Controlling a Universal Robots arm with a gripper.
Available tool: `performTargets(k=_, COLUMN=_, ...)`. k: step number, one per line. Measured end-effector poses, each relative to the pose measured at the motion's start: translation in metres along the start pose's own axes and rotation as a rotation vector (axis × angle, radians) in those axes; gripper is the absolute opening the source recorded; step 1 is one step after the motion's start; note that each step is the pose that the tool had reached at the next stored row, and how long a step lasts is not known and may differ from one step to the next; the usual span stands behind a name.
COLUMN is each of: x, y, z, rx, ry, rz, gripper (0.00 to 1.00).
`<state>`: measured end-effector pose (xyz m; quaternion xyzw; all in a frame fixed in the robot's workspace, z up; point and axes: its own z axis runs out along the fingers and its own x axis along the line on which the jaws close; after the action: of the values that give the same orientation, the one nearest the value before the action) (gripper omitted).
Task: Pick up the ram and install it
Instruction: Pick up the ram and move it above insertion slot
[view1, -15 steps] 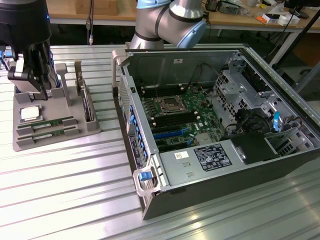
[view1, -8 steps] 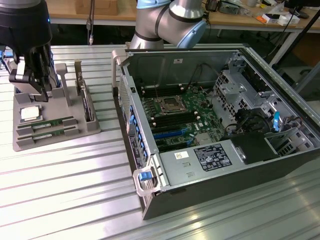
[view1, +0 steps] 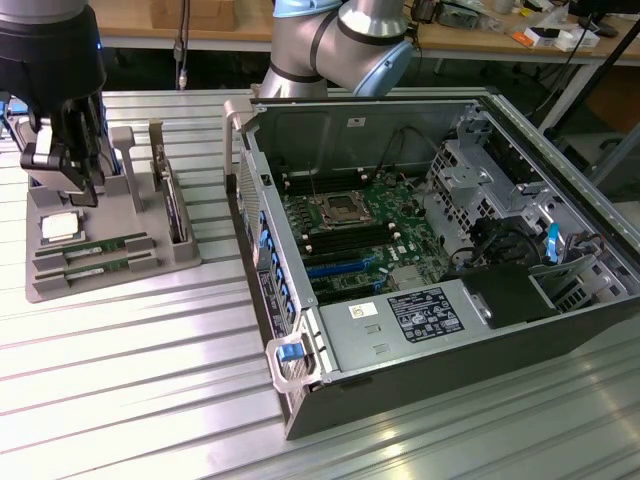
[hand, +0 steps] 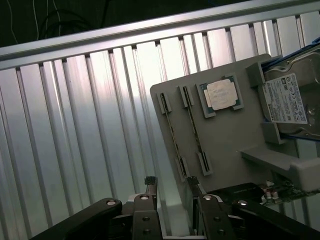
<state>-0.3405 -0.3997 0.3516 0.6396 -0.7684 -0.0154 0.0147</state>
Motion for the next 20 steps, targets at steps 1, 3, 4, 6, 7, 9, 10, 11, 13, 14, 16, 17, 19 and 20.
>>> performTargets(k=1, x=0.0, y=0.0, z=0.0012, rx=0.0, ry=-0.0001, rz=0.0, gripper=0.36)
performTargets(k=3, x=0.0, y=-0.0002, z=0.0038, rx=0.0, ry=-0.0001, rz=0.0, gripper=0.36)
performTargets(k=4, x=0.0, y=-0.0002, z=0.0048, rx=0.0, ry=-0.0001, rz=0.0, gripper=0.36)
performTargets(k=6, x=0.0, y=-0.0003, z=0.0062, rx=0.0, ry=-0.0001, rz=0.0, gripper=0.36)
performTargets(k=7, x=0.0, y=-0.0003, z=0.0067, rx=0.0001, ry=-0.0002, rz=0.0, gripper=0.36)
performTargets(k=9, x=0.0, y=-0.0004, z=0.0087, rx=0.0, ry=-0.0002, rz=0.0, gripper=0.36)
performTargets(k=10, x=0.0, y=-0.0004, z=0.0099, rx=0.0, ry=-0.0001, rz=0.0, gripper=0.36)
performTargets(k=11, x=0.0, y=-0.0005, z=0.0112, rx=0.0, ry=-0.0001, rz=0.0, gripper=0.36)
performTargets(k=13, x=0.0, y=-0.0006, z=0.013, rx=0.0, ry=-0.0001, rz=0.0, gripper=0.36)
performTargets(k=14, x=0.0, y=-0.0006, z=0.0142, rx=0.0, ry=-0.0001, rz=0.0, gripper=0.36)
performTargets(k=16, x=0.0, y=-0.0009, z=0.0171, rx=0.0, ry=-0.0001, rz=0.0, gripper=0.36)
performTargets(k=17, x=0.0, y=-0.0009, z=0.0179, rx=0.0, ry=-0.0001, rz=0.0, gripper=0.36)
performTargets(k=19, x=0.0, y=-0.001, z=0.0199, rx=0.0001, ry=-0.0002, rz=0.0, gripper=0.36)
performTargets(k=20, x=0.0, y=-0.001, z=0.021, rx=0.0, ry=-0.0001, rz=0.0, gripper=0.36)
